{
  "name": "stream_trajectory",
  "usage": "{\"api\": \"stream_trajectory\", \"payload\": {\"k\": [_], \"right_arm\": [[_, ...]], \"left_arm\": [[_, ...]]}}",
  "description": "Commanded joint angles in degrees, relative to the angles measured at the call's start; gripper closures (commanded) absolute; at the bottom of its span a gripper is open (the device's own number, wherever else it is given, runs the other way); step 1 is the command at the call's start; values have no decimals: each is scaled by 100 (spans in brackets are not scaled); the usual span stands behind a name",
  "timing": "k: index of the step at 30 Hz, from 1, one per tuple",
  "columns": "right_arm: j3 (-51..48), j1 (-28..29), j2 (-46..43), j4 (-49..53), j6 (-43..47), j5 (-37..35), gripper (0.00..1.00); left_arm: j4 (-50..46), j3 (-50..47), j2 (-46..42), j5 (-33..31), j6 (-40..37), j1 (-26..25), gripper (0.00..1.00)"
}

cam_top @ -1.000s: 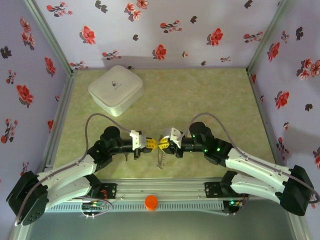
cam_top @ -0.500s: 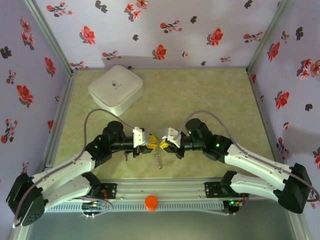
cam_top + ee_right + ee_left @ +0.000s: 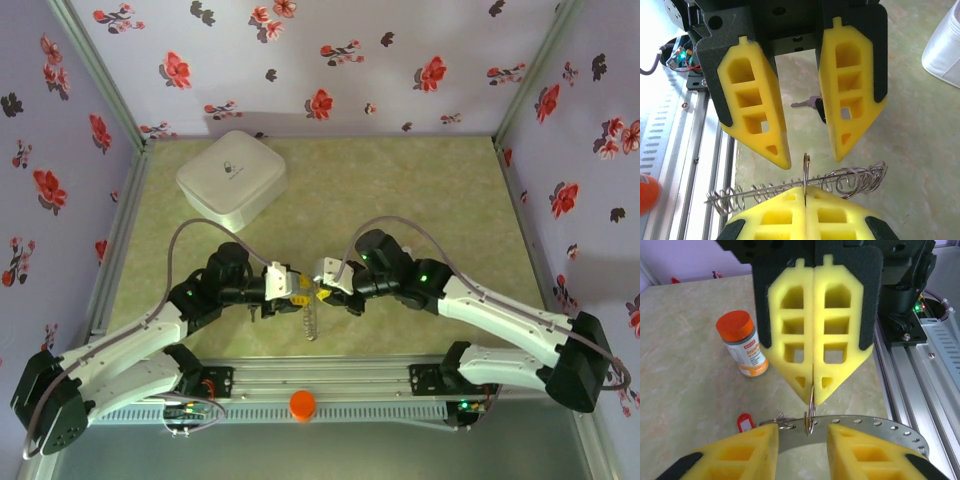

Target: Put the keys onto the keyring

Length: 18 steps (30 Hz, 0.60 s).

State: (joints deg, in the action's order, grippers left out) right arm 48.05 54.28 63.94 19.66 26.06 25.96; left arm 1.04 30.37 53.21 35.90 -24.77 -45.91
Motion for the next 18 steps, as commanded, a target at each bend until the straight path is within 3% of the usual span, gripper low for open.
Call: {"api": "stream_trajectory", "payload": {"k": [1, 11, 18], "right_arm": [[291, 34, 48, 28, 241, 112, 100], [411, 81, 308, 86, 375, 133, 100], [407, 85, 323, 73, 383, 162, 100]], "left_arm": [[-201, 261, 117, 267, -338, -24, 73], [-192, 330, 283, 503, -308, -32, 85], [-278, 329, 295, 519, -378, -41, 100]]}}
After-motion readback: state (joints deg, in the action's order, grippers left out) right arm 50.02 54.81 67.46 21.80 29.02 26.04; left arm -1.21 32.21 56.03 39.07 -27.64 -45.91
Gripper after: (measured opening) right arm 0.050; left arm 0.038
